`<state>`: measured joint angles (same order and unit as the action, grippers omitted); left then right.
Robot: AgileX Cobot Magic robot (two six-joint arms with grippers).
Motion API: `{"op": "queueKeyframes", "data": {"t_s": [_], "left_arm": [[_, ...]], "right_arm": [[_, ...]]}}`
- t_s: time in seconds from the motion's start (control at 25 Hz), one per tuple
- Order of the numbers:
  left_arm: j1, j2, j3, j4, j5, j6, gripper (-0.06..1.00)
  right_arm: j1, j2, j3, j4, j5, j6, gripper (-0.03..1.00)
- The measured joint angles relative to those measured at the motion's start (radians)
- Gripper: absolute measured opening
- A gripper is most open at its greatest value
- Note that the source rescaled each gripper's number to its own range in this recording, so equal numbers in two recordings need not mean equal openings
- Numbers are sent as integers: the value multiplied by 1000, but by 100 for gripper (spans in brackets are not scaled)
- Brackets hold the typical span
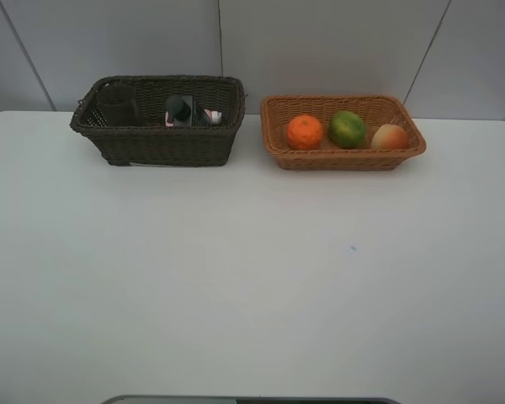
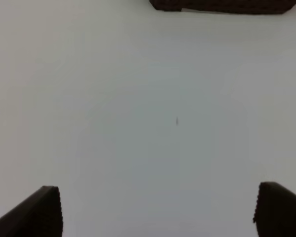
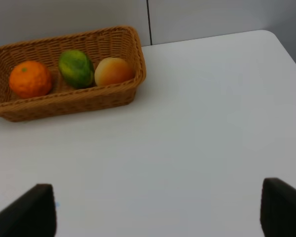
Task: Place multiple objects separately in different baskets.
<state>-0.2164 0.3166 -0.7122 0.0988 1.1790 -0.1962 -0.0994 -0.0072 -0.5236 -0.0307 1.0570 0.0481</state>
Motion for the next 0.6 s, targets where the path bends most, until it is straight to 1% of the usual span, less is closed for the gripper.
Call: {"op": "queueKeyframes", "data": {"t_s": [0.08, 0.16, 0.28, 0.44, 0.6], "left_arm": [[0, -55, 15, -19, 21, 34, 100], [0, -99, 23, -32, 21, 58, 100], [0, -157, 45, -34, 21, 73, 100], [0, -223, 110, -37, 21, 95, 100], [0, -296, 161, -78, 10, 150, 100]], "right_arm": [[0, 0, 0, 0, 0, 0, 80], [0, 0, 0, 0, 0, 0, 80], [0, 0, 0, 0, 0, 0, 80], [0, 0, 0, 0, 0, 0, 80], [0, 0, 0, 0, 0, 0, 80]]}}
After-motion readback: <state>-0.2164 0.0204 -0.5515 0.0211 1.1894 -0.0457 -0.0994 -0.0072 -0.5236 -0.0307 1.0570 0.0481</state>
